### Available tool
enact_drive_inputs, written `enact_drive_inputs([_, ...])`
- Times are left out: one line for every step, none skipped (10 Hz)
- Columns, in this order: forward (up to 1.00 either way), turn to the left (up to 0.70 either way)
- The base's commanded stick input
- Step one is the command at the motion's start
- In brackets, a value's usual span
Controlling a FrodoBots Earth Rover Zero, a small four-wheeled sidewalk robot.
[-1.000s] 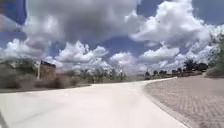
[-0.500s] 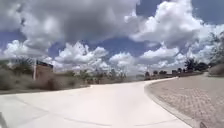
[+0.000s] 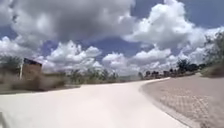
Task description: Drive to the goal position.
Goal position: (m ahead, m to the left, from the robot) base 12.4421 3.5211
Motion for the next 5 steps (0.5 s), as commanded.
enact_drive_inputs([0.85, 0.0])
enact_drive_inputs([0.85, 0.0])
enact_drive_inputs([0.85, 0.0])
enact_drive_inputs([0.85, 0.0])
enact_drive_inputs([0.85, 0.0])
